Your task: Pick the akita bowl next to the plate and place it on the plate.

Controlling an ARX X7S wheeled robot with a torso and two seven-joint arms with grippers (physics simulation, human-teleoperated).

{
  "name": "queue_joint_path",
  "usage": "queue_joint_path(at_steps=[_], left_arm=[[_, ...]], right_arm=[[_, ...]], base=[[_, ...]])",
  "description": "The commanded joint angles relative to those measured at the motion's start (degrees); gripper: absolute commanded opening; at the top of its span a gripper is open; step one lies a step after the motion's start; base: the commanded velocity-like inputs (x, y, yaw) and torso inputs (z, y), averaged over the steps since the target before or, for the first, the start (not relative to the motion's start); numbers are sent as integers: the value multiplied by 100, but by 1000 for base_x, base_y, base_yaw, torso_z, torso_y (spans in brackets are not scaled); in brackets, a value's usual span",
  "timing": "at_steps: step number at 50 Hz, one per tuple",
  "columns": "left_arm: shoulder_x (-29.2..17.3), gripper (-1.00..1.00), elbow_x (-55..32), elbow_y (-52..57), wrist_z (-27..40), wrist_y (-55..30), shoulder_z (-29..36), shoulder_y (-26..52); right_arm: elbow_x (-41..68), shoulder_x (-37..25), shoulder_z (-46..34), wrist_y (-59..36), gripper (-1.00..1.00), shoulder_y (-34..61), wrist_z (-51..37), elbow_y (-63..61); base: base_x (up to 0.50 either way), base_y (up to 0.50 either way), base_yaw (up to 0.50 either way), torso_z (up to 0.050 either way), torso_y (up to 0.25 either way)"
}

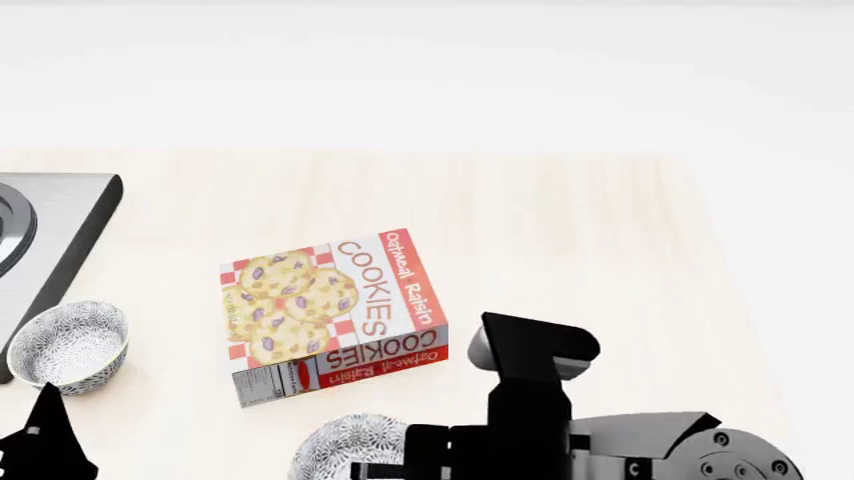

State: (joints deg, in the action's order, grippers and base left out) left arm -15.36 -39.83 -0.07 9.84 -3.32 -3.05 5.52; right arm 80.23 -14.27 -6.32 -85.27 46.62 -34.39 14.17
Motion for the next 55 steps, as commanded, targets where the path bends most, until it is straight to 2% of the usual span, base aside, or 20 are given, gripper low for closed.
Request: queue_joint_path(at_steps=[1, 30, 55], left_arm=[[-16, 100, -23, 24, 21, 2, 13, -13], [-67, 100, -93, 128, 108, -35, 49, -41], [-80, 100, -109, 13, 76, 31, 81, 0]], right_arm=[[134, -35, -226, 62, -100, -81, 155, -55], [-651, -184, -1145, 775, -100, -88, 1124, 46], [-730, -261, -1464, 810, -100, -135, 1160, -7]], base=[[0, 0, 0, 0, 0], [0, 0, 0, 0, 0], [0, 0, 0, 0, 0]])
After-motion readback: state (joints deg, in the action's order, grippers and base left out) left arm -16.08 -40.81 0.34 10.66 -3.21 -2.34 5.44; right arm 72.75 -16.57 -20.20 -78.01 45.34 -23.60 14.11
